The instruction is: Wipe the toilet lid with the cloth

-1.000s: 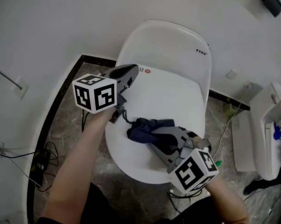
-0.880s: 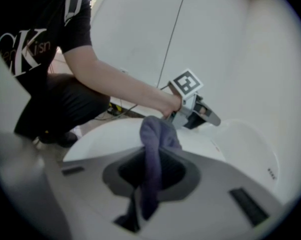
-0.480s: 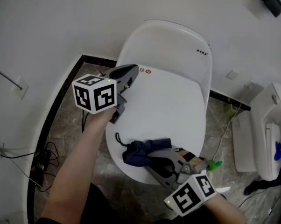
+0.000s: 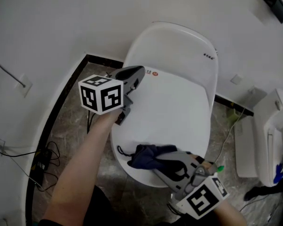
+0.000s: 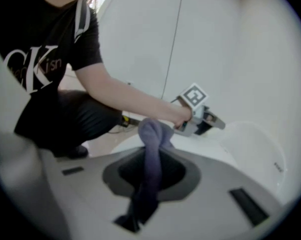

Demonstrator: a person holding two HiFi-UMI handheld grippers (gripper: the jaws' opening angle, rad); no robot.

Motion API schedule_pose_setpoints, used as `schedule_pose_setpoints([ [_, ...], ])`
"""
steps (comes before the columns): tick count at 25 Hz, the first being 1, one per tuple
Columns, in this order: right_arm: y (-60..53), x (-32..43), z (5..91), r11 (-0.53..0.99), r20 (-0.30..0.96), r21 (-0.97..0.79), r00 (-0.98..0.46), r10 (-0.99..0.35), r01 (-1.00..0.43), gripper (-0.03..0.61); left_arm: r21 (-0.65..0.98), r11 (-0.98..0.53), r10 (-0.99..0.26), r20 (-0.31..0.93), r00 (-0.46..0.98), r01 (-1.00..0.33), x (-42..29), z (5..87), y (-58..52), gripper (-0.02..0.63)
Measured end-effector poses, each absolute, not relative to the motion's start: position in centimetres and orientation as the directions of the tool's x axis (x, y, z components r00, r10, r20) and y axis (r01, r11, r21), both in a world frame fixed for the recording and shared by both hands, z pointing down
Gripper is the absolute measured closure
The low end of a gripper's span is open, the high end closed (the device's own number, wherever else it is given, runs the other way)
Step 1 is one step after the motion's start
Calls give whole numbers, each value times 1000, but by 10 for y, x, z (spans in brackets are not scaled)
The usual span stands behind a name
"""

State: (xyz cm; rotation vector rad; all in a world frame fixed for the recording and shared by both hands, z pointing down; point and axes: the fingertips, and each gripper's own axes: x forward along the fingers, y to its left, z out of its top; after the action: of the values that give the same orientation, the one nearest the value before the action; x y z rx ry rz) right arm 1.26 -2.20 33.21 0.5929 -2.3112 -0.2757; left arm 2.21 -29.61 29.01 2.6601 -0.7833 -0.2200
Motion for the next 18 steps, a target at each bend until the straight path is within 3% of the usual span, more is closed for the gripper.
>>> schedule_pose_setpoints([
  [6, -131, 50, 306, 751, 550, 430, -514, -658, -502, 511, 465, -736, -587, -79, 805, -492, -2, 300, -311, 600],
  [18, -320, 63, 305, 662, 605, 585, -292, -741, -468, 511, 525, -709, -601, -99, 793, -471, -13, 306, -320, 600],
])
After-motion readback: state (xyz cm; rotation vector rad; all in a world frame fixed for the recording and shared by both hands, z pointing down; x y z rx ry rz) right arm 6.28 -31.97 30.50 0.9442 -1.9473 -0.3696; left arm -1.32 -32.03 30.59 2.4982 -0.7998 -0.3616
